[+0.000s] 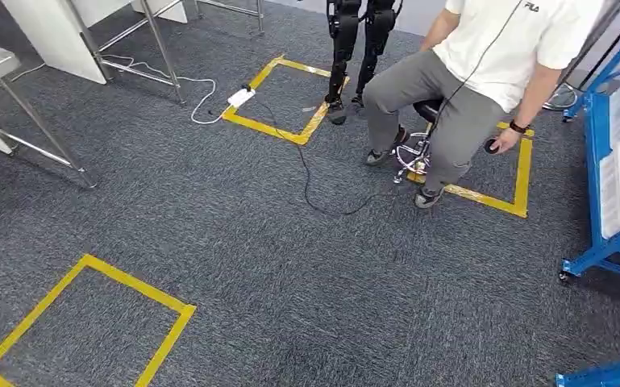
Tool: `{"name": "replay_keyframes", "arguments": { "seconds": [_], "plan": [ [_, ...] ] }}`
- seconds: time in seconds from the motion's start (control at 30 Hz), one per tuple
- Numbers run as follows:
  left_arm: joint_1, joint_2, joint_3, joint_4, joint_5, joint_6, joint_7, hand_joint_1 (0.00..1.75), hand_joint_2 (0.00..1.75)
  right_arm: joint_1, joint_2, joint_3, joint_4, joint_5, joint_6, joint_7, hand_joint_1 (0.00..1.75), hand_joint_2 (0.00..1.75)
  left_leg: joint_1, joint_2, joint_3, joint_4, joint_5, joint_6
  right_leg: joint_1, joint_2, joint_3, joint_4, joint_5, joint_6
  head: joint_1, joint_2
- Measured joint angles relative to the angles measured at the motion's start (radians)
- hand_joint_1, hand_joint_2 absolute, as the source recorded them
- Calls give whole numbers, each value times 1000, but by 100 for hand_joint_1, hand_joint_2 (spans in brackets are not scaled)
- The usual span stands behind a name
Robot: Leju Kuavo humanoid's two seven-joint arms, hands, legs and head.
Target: Take the parts from the cabinet and place them on the table.
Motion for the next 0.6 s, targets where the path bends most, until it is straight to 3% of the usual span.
{"name": "replay_keyframes", "arguments": {
  "seconds": [0.03, 0.07, 0.1, 0.17, 0.23, 0.27, 0.3, 0.33, 0.4, 0.43, 0.47, 0.53, 0.57, 0.6],
  "plan": [
    [0, 0, 0, 0, -5, -8, 21, 0, 0, -1, 1, 1, 0, 0, 7, -7, 0, 0, 2, -9, 37, -92, 57, 1, 0, 16, 1, 3, 0, 0, 0, 0],
    [0, 0, 0, 0, -7, -10, 33, 0, 0, -3, 3, 2, 0, 0, 9, -10, 0, 0, 7, -39, 71, -173, 96, 2, -1, 31, 0, 7, -3, 4, 0, 0],
    [0, 0, 0, 0, -7, -13, 40, 0, 0, -6, 4, 2, 0, 0, 9, -10, 0, 0, 7, -77, 83, -208, 92, 3, 9, 40, -8, 17, -7, 11, 0, 0],
    [-1, 1, 0, 0, -5, -18, 45, 0, 0, -7, 5, 2, 0, -2, 9, -10, 0, 0, 0, -56, 80, -207, 92, 11, 10, 57, -21, 14, -8, 20, 2, 0],
    [-4, 0, 0, 0, -5, -19, 47, 0, 0, 0, 6, 2, 0, -2, 10, -10, 0, 0, -7, -37, 85, -212, 97, 29, 5, 74, -30, 12, -5, 38, 1, 0],
    [-5, 0, 0, 0, -3, -21, 49, 0, 0, 1, 5, 2, 0, -2, 12, -10, 0, 0, -3, -24, 87, -221, 104, 40, 4, 50, -28, 27, -9, 39, 2, 0],
    [-6, -1, 0, 0, -2, -21, 49, 0, 0, 1, 6, 2, 0, -2, 13, -10, 0, 0, -5, -16, 89, -224, 105, 43, 4, -7, -45, 61, -29, 38, 3, 0],
    [-5, 0, 0, 0, -2, -21, 49, 0, 0, -2, 7, 2, 1, -2, 13, -10, 0, 0, -6, -2, 89, -224, 105, 46, 3, -34, -82, 125, -63, 35, 9, 0],
    [-2, 1, 0, 0, -3, -21, 50, 0, 0, -6, 9, 2, 2, -3, 13, -9, 0, 0, -11, 29, 88, -223, 103, 51, 0, -49, -156, 270, -122, 34, 9, 0],
    [-2, 1, 0, 0, -3, -21, 51, 0, 0, -6, 9, 2, 2, -3, 13, -9, 0, 0, -12, 43, 87, -223, 103, 51, -1, -52, -177, 313, -131, 40, 10, 0],
    [-2, 1, 0, 0, -3, -21, 52, 0, 0, -4, 10, 2, 2, -3, 14, -8, 0, 0, -13, 57, 88, -223, 102, 51, -3, -55, -171, 304, -122, 48, 9, 0],
    [-2, 1, 0, 0, -6, -22, 57, 0, 0, -3, 10, 2, 2, -2, 22, -4, 0, 0, -12, 79, 91, -223, 99, 47, -6, -74, -97, 168, -69, 65, 10, 0],
    [-2, 0, 0, 0, -7, -24, 59, 0, 0, -5, 10, 2, 2, -1, 24, -4, 0, 0, -12, 91, 94, -223, 96, 43, -7, -103, -47, 79, -42, 70, 10, 0],
    [-2, 1, 0, 0, -7, -27, 61, 0, 0, -8, 11, 3, 3, -1, 27, -3, 0, 0, -17, 98, 98, -222, 93, 38, -6, -155, -21, 24, -30, 60, 11, 0]
  ]
}}
